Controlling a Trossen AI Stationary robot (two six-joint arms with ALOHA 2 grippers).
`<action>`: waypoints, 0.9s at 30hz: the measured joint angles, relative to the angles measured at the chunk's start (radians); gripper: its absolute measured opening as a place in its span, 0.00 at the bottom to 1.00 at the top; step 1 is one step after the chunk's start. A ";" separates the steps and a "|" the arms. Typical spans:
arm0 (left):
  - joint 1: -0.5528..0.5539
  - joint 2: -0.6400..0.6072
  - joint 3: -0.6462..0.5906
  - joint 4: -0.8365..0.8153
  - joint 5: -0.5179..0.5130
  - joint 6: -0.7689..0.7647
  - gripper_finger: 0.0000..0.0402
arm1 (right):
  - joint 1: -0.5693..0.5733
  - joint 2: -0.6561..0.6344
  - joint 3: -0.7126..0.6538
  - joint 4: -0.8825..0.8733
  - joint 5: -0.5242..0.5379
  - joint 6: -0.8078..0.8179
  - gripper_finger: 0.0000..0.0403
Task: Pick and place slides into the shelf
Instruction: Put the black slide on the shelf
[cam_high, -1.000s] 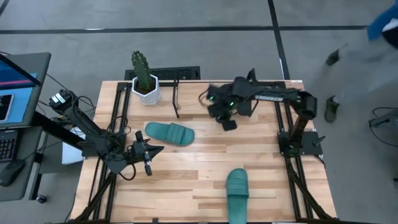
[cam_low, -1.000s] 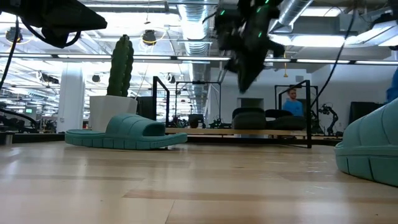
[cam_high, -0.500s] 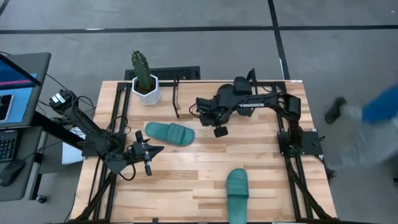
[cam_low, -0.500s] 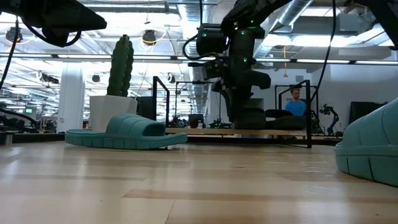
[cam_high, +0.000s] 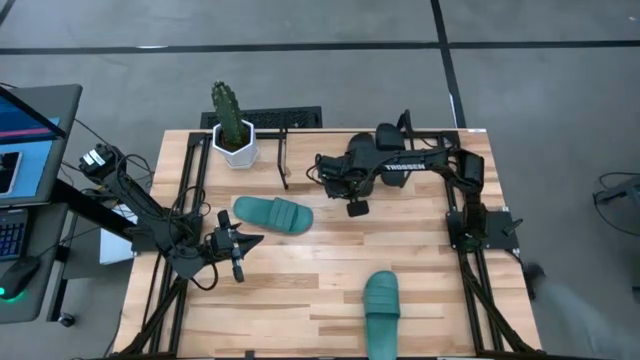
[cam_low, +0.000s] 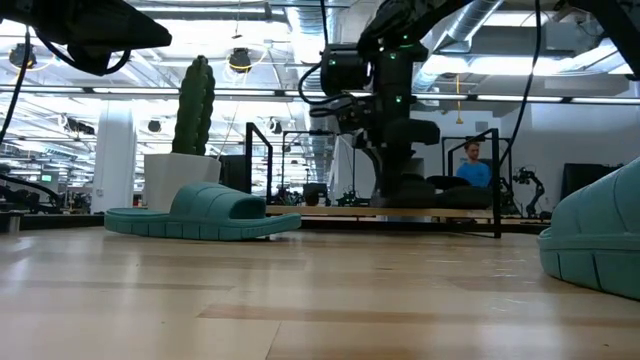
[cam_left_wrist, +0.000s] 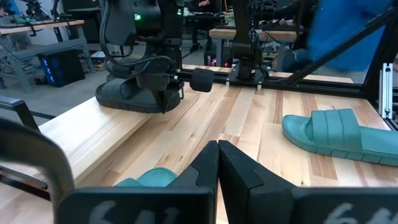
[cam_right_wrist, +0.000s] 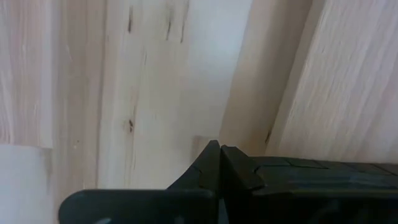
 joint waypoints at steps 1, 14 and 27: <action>0.000 0.000 0.000 0.000 0.000 0.000 0.00 | -0.002 0.000 0.000 -0.004 0.000 0.000 0.00; 0.000 0.000 0.000 0.000 0.002 0.000 0.00 | 0.004 -0.008 0.000 0.023 0.022 -0.011 0.00; -0.010 0.000 0.000 -0.085 -0.082 -0.018 0.00 | 0.059 -0.314 0.000 0.265 0.127 -0.046 0.00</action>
